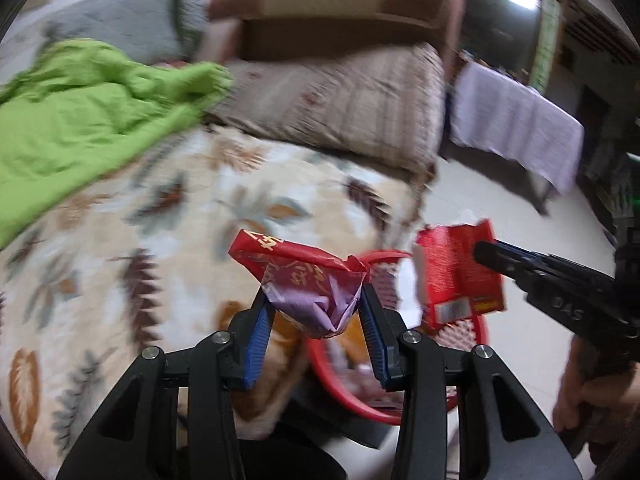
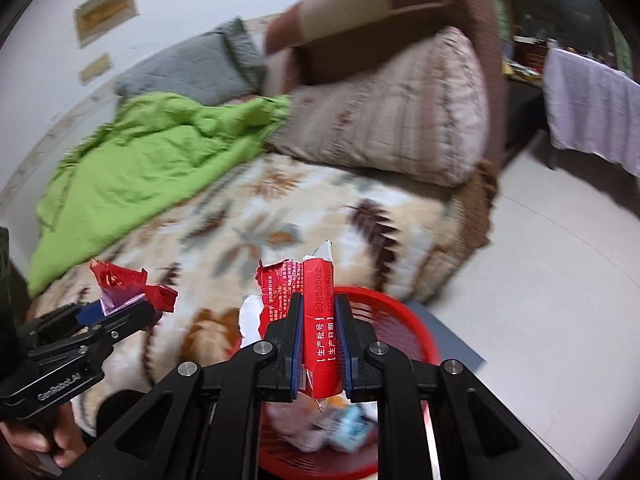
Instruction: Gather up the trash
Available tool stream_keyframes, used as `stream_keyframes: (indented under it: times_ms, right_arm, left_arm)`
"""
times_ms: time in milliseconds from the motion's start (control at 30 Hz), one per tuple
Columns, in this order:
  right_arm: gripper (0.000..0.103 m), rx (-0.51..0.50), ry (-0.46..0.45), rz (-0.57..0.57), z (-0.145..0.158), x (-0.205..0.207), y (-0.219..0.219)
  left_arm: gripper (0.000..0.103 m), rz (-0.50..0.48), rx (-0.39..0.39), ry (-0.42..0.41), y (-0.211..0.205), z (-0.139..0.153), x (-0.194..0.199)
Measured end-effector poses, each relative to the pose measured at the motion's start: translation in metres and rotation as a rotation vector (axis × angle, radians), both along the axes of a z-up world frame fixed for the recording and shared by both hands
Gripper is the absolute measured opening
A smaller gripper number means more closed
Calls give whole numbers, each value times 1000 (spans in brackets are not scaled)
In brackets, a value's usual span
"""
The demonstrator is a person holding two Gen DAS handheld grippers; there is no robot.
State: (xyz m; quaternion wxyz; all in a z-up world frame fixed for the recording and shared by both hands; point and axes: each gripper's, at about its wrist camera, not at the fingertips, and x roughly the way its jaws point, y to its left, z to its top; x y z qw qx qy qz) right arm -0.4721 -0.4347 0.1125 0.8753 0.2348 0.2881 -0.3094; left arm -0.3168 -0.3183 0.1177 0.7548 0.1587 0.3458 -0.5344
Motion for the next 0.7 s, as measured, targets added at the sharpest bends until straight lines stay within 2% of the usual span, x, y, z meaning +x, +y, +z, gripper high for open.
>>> stream_keyframes:
  times_ms: [67,133,200,333,400,467,633,700]
  right_arm:
    - [22,21,42,-27,-9,-2,-8]
    - [32,32,63,-38,-13,-5,-11]
    - [54,12,72,-53,-11,-9,-10]
    - [63,-33,72,-70,-4,-10,-5]
    - [72,-60,79,-94,2,-9,-1]
    - [75,-77,87,-104,5,-5,5]
    - [76,-100,88,-132,16,-6,15]
    - [77,-122,88,-148,20,-10,18]
  left_arm:
    - [49,-50,21,45,-13,-9,-6]
    - [53,-65,54,72,-26,-19,-11]
    - [59,-65,64,87,-27,-23,-11]
    - [63,-38,42,77,-18,-19,-8]
    - [72,-21,20,57,-10,-13,-6]
    - [75,-18,-1,48,-4,-7,-4]
    - [76,-72,-4,121,-10,-6,-4]
    - [76,-67,-17,101,-5,-3,-7]
